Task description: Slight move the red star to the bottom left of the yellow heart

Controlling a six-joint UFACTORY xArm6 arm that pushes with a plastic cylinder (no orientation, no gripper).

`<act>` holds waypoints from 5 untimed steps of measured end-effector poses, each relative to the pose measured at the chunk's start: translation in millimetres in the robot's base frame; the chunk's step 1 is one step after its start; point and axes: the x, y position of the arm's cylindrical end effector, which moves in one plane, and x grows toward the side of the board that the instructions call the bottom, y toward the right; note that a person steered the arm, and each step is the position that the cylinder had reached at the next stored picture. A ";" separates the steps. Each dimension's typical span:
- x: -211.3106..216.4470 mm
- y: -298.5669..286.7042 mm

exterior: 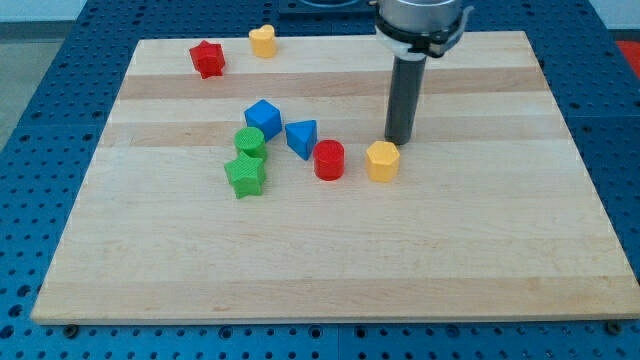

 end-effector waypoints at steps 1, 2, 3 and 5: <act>29.1 -2.5; 46.6 -2.5; 27.0 3.4; -114.4 -6.8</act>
